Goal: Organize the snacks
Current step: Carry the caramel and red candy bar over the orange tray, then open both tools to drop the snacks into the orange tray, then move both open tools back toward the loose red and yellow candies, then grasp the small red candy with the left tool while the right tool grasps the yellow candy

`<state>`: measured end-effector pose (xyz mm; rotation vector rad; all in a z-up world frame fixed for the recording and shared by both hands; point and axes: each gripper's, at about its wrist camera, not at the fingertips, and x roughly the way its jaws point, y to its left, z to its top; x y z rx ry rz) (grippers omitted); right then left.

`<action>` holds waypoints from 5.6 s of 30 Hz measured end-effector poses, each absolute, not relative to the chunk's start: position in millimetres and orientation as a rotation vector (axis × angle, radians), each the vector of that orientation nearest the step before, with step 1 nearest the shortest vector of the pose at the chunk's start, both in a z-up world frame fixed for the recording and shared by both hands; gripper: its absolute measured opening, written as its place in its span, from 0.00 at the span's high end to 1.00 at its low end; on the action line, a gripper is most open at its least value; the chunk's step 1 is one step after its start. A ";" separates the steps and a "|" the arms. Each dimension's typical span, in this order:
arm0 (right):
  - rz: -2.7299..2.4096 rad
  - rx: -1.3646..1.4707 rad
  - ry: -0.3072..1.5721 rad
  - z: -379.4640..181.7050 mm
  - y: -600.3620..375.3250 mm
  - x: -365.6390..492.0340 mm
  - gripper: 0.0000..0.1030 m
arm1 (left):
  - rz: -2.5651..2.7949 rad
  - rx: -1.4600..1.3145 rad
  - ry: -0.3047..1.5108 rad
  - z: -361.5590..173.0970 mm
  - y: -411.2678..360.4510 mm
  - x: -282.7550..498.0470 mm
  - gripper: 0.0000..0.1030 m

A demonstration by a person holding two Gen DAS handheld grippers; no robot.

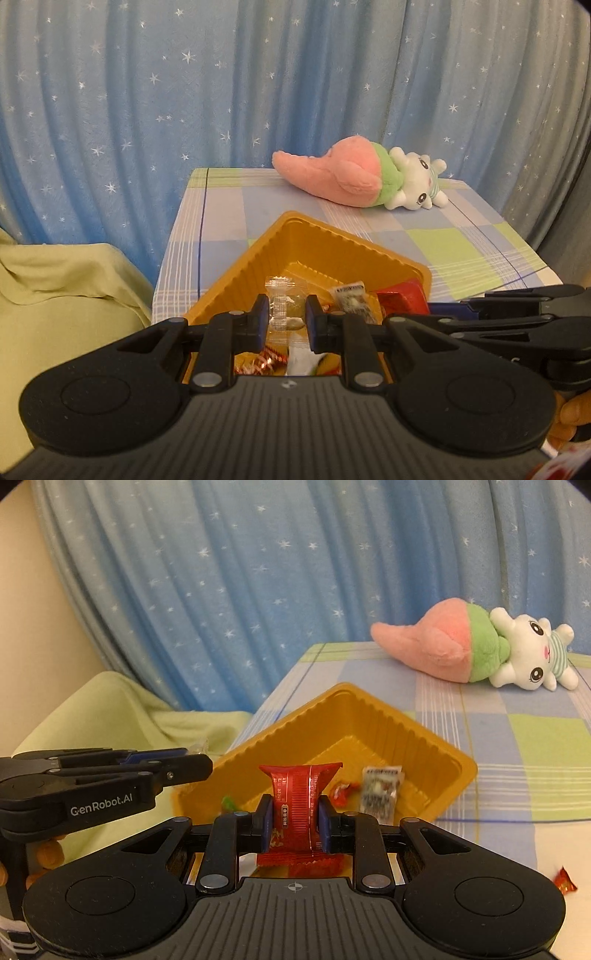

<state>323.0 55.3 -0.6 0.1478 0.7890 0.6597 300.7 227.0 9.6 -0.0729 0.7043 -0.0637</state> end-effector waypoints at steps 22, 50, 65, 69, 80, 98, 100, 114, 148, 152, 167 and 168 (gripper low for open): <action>0.534 0.194 0.875 -30.8 62.3 386.0 0.76 | -0.118 -0.036 0.832 -37.8 223.7 381.0 0.82; 0.548 0.259 0.836 -27.4 71.0 401.5 0.35 | -0.053 -0.120 0.816 -25.8 245.0 359.2 0.65; 0.485 0.290 0.820 -8.8 33.6 368.4 0.20 | -0.056 -0.144 0.791 -4.9 233.9 326.1 0.40; 0.462 0.302 0.816 -4.6 18.8 353.1 0.18 | -0.057 -0.135 0.773 3.3 224.8 312.0 0.33; 0.425 0.296 0.818 -0.9 -25.2 303.4 0.17 | -0.112 -0.145 0.773 13.1 186.0 271.0 0.31; 0.376 0.268 0.893 -20.6 -109.3 227.6 0.17 | -0.216 -0.105 0.853 -5.9 102.9 213.7 0.31; 0.368 0.267 0.903 -23.8 -117.0 222.1 0.17 | -0.216 -0.104 0.864 -9.1 96.5 210.6 0.31; 0.356 0.179 0.972 -54.8 -157.3 197.0 0.17 | -0.188 -0.065 0.933 -34.9 59.0 195.0 0.31; 0.582 -0.135 0.919 -100.7 -129.1 234.5 0.54 | -0.069 -0.058 1.007 -67.9 49.6 201.9 0.31; 0.587 -0.155 0.922 -103.1 -123.1 238.2 0.57 | -0.066 -0.058 1.011 -69.2 50.6 204.4 0.31; 0.592 -0.209 0.900 -106.8 -117.8 238.7 0.78 | -0.092 -0.038 1.018 -75.6 44.7 221.0 0.31; 0.587 -0.202 0.900 -106.9 -119.6 239.2 0.78 | -0.097 -0.034 1.017 -75.7 43.3 222.1 0.31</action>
